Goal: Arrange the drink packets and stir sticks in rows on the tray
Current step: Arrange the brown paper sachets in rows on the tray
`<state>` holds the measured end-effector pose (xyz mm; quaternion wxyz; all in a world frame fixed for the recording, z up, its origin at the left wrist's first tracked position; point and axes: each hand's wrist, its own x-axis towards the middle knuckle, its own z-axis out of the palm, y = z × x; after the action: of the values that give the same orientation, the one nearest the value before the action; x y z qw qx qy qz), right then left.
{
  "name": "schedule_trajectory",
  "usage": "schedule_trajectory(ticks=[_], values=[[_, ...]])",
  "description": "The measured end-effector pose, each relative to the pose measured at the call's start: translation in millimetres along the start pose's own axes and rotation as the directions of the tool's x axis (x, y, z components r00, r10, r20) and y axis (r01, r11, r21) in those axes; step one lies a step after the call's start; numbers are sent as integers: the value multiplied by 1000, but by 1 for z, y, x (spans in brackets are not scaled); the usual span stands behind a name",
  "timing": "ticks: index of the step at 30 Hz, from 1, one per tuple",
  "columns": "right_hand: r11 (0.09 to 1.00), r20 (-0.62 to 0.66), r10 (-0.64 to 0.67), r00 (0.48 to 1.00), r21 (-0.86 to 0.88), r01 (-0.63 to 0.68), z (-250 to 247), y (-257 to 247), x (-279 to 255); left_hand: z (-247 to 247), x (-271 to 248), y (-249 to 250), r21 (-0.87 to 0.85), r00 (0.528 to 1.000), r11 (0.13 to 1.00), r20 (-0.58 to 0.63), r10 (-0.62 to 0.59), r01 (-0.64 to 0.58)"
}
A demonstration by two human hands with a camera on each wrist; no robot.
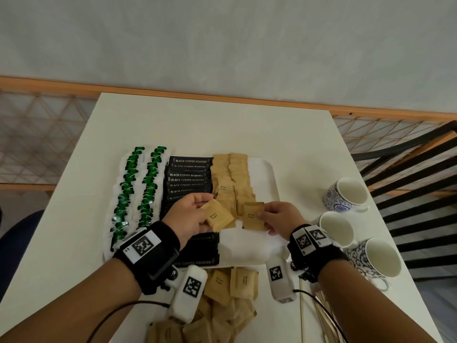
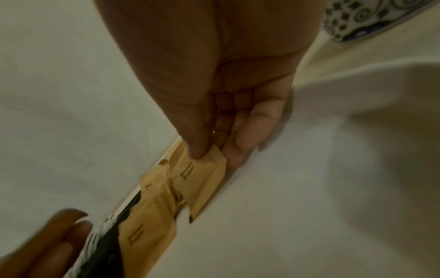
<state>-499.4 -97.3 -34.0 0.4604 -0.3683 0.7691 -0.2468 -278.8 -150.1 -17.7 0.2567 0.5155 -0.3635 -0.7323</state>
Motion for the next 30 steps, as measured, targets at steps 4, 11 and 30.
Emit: schedule_trajectory(ticks=[4, 11, 30], values=[[994, -82, -21, 996, -113, 12, 4, -4, 1, -1, -1, 1, -110, 997, 992, 45, -58, 63], [970, -107, -23, 994, -241, -4, 12, -9, 4, -9, -3, -4, 40, 1000, 999, -1, -3, 3], [977, 26, -215, 976, 6, 215, 22, -33, -22, 4, -7, -2, 28, 1000, 999, -11, 16, -15]])
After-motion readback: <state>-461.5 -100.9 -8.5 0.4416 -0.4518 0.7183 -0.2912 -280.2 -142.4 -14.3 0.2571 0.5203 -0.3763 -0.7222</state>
